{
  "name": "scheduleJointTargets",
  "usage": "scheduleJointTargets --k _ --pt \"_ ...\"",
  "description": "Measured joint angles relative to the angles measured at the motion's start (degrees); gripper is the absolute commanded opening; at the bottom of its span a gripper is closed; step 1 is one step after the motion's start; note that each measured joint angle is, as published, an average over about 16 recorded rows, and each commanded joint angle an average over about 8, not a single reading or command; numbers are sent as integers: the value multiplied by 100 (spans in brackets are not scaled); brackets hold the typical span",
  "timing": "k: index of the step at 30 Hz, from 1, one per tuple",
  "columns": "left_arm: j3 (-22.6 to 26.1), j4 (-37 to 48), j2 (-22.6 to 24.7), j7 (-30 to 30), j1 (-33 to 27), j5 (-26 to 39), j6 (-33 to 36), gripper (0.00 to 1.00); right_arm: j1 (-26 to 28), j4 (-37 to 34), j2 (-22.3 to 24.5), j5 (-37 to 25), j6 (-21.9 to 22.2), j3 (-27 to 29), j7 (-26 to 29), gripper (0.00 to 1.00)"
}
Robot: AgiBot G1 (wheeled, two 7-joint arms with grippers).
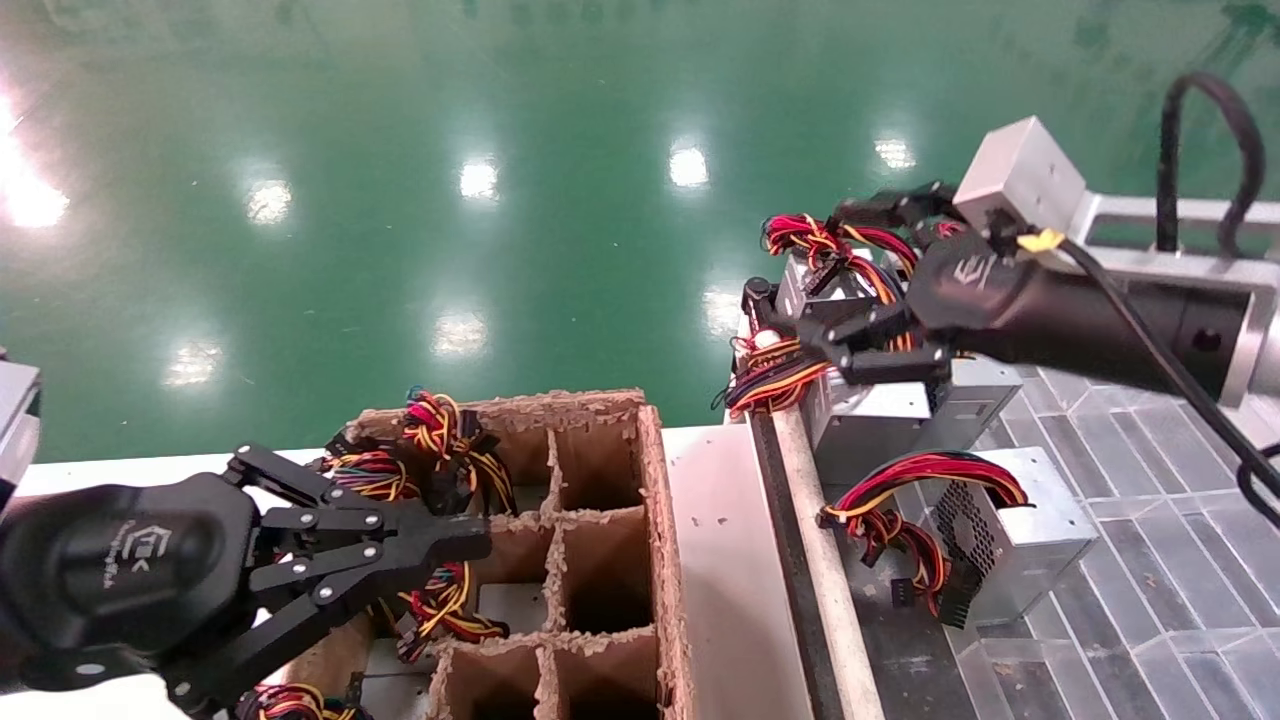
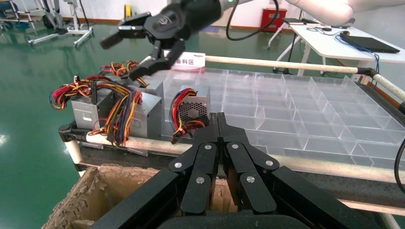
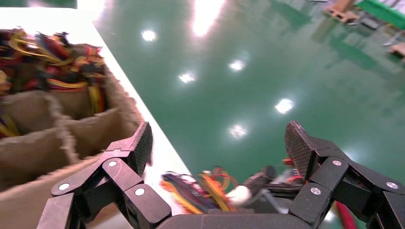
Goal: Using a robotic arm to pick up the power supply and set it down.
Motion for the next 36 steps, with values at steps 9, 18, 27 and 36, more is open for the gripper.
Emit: scheduleJointTargets --k 9,18,27,36 --pt "0 0 0 0 0 0 0 100 -437 4 32 594 -593 323 -163 100" --pt "0 0 0 0 0 0 0 100 -863 9 64 1172 -1170 637 -322 100" --pt "0 0 0 0 0 0 0 100 -1279 13 94 1737 -1734 944 -477 100" --pt "0 0 0 0 0 0 0 100 -1680 17 124 2281 -2277 1240 -627 100"
